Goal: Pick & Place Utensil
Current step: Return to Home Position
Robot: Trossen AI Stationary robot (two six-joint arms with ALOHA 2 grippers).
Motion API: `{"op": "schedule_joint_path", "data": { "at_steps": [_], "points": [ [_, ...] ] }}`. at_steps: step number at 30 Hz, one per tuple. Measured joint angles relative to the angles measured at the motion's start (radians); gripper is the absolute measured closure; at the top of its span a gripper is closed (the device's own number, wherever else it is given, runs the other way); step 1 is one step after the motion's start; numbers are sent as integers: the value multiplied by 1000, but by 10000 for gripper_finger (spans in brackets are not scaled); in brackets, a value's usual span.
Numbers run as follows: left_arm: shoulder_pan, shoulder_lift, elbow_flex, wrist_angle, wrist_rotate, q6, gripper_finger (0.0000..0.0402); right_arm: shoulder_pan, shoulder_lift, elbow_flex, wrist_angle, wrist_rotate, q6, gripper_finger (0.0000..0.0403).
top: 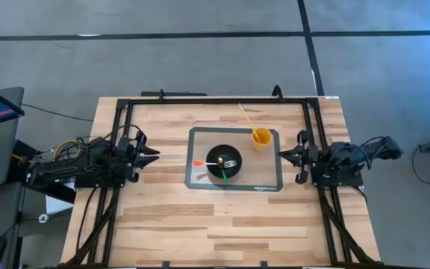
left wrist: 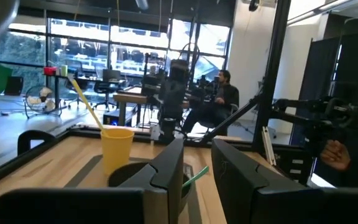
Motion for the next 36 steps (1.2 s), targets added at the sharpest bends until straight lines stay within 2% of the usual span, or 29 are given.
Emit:
{"op": "schedule_joint_path", "data": {
  "at_steps": [6,12,19,36],
  "points": [
    [0,0,0,60,0,5,317,0,0,-6,-4,0,17,397],
    [0,0,0,64,0,7,317,0,0,-8,-7,-1,58,397],
    [0,0,0,67,0,8,317,-2,3,-68,81,13,46,397],
    [0,1,0,68,0,8,317,-1,38,-68,69,13,66,397]
  ]
}}
